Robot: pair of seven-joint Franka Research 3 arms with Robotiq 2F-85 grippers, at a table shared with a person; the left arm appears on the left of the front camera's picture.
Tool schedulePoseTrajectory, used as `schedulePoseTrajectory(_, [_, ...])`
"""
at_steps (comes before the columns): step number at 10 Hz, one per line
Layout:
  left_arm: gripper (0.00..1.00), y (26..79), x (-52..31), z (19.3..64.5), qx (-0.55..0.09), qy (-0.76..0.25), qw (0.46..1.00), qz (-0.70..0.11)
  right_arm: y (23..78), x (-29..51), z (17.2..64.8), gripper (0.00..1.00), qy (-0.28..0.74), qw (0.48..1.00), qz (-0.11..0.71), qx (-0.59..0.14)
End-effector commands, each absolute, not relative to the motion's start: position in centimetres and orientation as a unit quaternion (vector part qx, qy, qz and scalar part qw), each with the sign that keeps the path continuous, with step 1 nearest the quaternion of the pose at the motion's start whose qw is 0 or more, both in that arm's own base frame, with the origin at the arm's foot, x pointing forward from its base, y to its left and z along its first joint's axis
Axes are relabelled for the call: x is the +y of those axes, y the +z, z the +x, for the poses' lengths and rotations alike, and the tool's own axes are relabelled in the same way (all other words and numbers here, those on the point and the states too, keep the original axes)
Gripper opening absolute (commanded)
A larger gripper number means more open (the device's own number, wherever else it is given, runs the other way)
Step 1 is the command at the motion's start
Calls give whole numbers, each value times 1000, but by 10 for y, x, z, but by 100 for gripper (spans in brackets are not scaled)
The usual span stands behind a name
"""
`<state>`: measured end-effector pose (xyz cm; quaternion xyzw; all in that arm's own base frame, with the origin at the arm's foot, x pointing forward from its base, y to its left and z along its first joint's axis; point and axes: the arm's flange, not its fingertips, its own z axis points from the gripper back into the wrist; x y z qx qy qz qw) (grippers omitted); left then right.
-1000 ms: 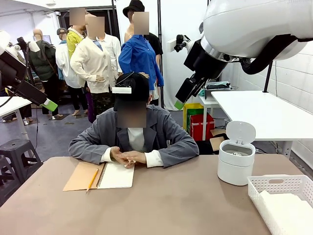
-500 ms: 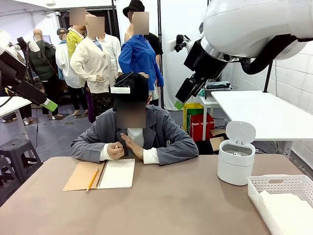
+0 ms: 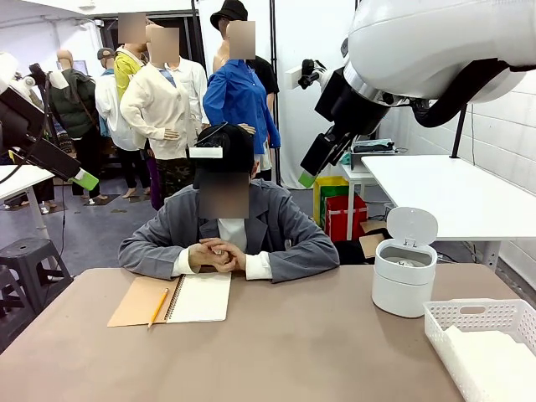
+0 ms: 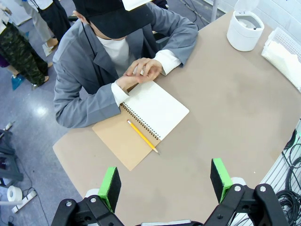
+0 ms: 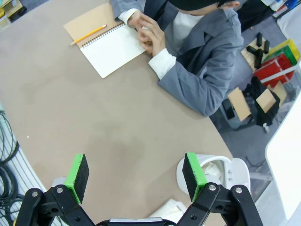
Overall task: Sort the paper based on its condition.
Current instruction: If a person hands you a paper, place it in the Organizing basket , and if it's crumpled, put it in the Trash can.
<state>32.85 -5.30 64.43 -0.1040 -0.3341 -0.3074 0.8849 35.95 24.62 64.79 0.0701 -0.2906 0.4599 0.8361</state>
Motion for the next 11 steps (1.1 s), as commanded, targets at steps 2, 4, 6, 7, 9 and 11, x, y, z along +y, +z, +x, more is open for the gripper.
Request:
schedulePoseTrajectory(2, [100, 644, -52, 328, -334, -308, 885, -103, 648, 245, 359, 100, 464, 835, 68, -288])
schedulePoseTrajectory(4, [100, 644, -52, 328, -334, -308, 885, -103, 648, 245, 359, 100, 464, 835, 68, -288])
schedulePoseTrajectory(6, [100, 644, -52, 328, -334, -308, 885, -103, 648, 245, 359, 100, 464, 835, 68, -288])
schedulePoseTrajectory(7, [100, 644, -52, 328, -334, -308, 885, -103, 648, 245, 359, 100, 464, 835, 68, -288])
schedulePoseTrajectory(9, [100, 644, -52, 328, -334, -308, 885, -103, 648, 245, 359, 100, 464, 835, 68, -288])
schedulePoseTrajectory(11, [100, 644, -52, 328, -334, -308, 885, -103, 648, 245, 359, 100, 464, 835, 68, -288])
